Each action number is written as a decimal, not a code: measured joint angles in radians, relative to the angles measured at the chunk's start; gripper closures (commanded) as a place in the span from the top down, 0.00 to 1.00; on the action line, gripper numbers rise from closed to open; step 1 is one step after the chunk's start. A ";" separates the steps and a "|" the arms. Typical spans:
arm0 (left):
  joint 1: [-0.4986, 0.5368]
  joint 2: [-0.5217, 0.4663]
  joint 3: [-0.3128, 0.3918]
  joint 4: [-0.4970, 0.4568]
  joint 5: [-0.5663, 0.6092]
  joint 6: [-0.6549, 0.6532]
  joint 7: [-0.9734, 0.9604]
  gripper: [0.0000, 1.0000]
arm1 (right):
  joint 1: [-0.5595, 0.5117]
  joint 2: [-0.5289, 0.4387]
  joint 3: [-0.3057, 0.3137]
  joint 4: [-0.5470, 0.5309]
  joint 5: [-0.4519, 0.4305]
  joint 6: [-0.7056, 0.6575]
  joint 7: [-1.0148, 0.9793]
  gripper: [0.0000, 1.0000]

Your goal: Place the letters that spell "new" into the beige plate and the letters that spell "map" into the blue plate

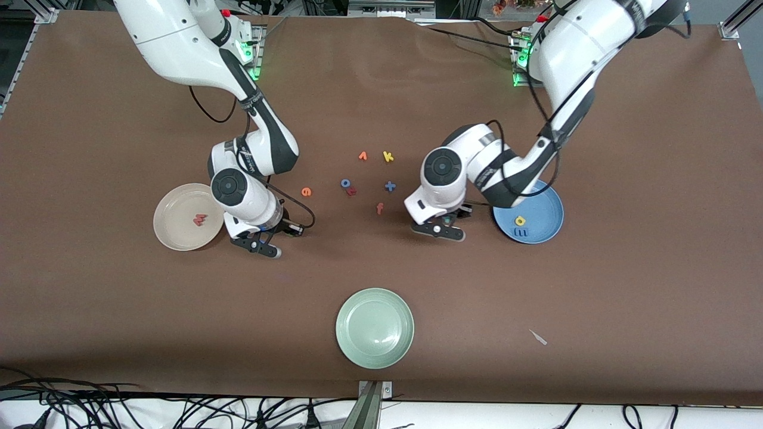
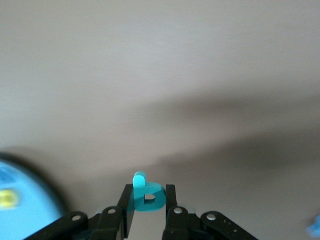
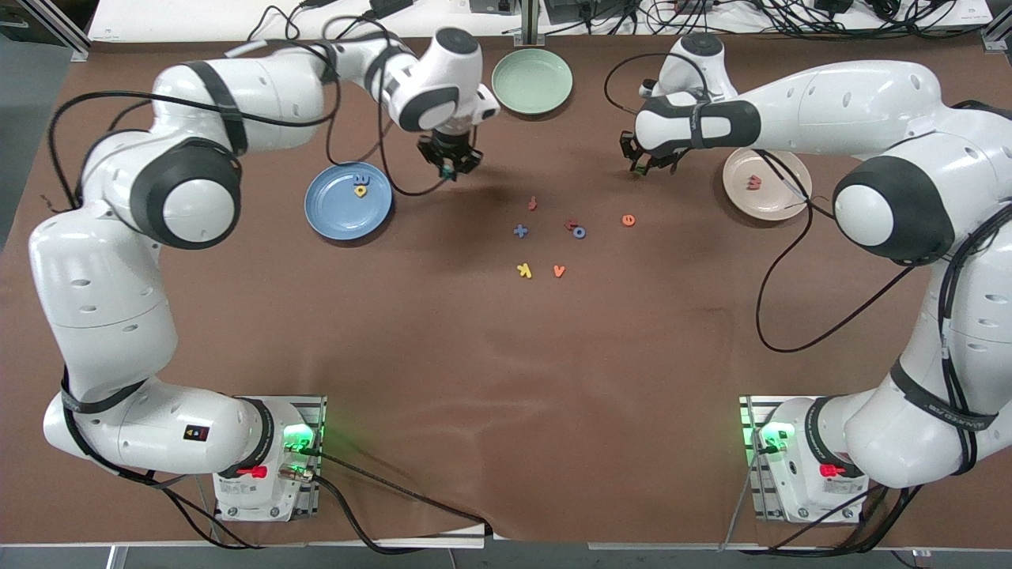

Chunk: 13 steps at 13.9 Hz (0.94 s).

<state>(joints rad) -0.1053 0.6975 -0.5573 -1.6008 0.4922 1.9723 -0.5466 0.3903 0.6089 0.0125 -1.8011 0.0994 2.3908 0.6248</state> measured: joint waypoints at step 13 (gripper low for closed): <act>0.299 -0.003 0.009 -0.153 0.000 -0.033 0.375 1.00 | -0.019 -0.236 -0.223 -0.274 0.000 -0.075 -0.589 0.12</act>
<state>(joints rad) 0.1939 0.6943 -0.5482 -1.7533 0.4921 1.9391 -0.1714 0.3717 0.3731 -0.2109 -2.0754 0.0995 2.3154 0.0360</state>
